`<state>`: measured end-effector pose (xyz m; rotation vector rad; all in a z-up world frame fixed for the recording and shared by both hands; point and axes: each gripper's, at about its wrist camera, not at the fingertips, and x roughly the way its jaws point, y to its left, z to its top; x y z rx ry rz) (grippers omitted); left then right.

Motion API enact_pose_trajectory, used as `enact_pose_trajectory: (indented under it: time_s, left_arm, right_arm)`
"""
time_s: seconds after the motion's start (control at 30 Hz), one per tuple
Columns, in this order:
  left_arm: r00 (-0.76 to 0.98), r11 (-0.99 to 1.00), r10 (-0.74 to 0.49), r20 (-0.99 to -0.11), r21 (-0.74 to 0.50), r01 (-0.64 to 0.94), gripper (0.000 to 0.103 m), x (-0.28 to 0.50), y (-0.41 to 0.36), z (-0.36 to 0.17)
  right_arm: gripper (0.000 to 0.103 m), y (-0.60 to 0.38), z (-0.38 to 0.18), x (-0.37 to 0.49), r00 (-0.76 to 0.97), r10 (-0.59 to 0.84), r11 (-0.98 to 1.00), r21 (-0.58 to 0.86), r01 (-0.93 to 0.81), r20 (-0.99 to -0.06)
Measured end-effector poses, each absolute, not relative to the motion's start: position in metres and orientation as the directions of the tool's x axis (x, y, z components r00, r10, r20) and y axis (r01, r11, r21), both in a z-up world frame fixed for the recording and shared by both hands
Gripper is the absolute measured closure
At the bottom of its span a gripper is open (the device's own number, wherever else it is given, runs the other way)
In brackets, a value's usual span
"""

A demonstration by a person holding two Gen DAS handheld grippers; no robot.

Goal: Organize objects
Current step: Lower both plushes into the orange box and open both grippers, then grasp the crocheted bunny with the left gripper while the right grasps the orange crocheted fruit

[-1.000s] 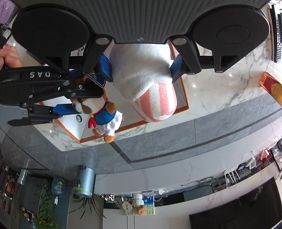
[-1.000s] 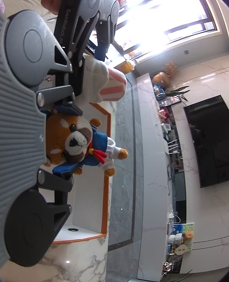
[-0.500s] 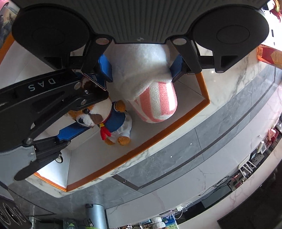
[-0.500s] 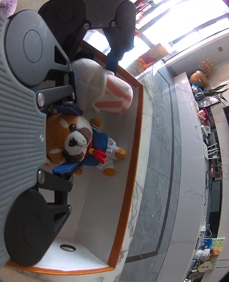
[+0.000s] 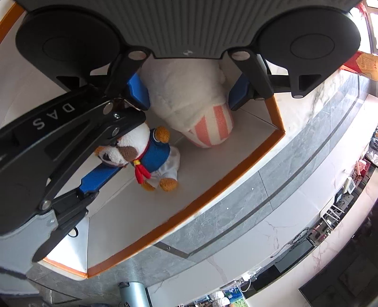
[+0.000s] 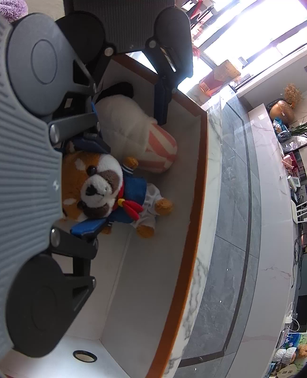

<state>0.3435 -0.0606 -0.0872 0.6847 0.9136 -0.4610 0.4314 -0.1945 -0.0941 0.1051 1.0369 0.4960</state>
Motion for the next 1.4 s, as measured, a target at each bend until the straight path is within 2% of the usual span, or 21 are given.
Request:
enact_pose_trajectory:
  time_s: [0.4, 0.5, 0.67, 0.77, 0.8, 0.87, 0.9, 1.13, 1.4]
  left_arm:
    - [0.582, 0.699, -0.14, -0.801, 0.336, 0.631, 0.016, 0.325, -0.053, -0.063]
    - [0.585, 0.688, -0.171, -0.793, 0.328, 0.647, 0.019, 0.318, -0.046, -0.054]
    - [0.607, 0.694, -0.205, -0.768, 0.324, 0.644, 0.022, 0.308, -0.039, -0.045]
    - [0.607, 0.7, -0.211, -0.766, 0.314, 0.641, 0.022, 0.303, -0.038, -0.043]
    - [0.607, 0.701, -0.209, -0.767, 0.315, 0.64, 0.023, 0.302, -0.038, -0.043]
    - [0.61, 0.702, -0.209, -0.764, 0.318, 0.638, 0.023, 0.3, -0.038, -0.042]
    - [0.611, 0.702, -0.212, -0.763, 0.316, 0.639, 0.023, 0.298, -0.037, -0.042]
    - [0.604, 0.709, -0.231, -0.762, 0.294, 0.641, 0.023, 0.288, -0.034, -0.037]
    - [0.599, 0.721, -0.26, -0.758, 0.261, 0.642, 0.023, 0.27, -0.033, -0.018]
  right_arm:
    - [0.04, -0.198, -0.1, 0.439, 0.378, 0.477, 0.876, 0.398, -0.27, -0.794]
    - [0.037, -0.199, -0.092, 0.434, 0.398, 0.449, 0.892, 0.373, -0.256, -0.8]
    - [0.039, -0.203, -0.076, 0.405, 0.374, 0.445, 0.888, 0.345, -0.305, -0.814]
    - [0.039, -0.189, -0.081, 0.388, 0.309, 0.383, 0.895, 0.266, -0.358, -0.871]
    - [0.041, -0.184, -0.084, 0.386, 0.306, 0.361, 0.896, 0.238, -0.374, -0.881]
    - [0.052, -0.18, -0.086, 0.386, 0.306, 0.344, 0.897, 0.215, -0.386, -0.888]
    - [0.06, -0.177, -0.087, 0.386, 0.307, 0.331, 0.899, 0.201, -0.388, -0.892]
    - [0.064, -0.174, -0.086, 0.397, 0.329, 0.317, 0.906, 0.181, -0.384, -0.89]
    - [0.064, -0.181, -0.071, 0.381, 0.364, 0.316, 0.908, 0.168, -0.384, -0.876]
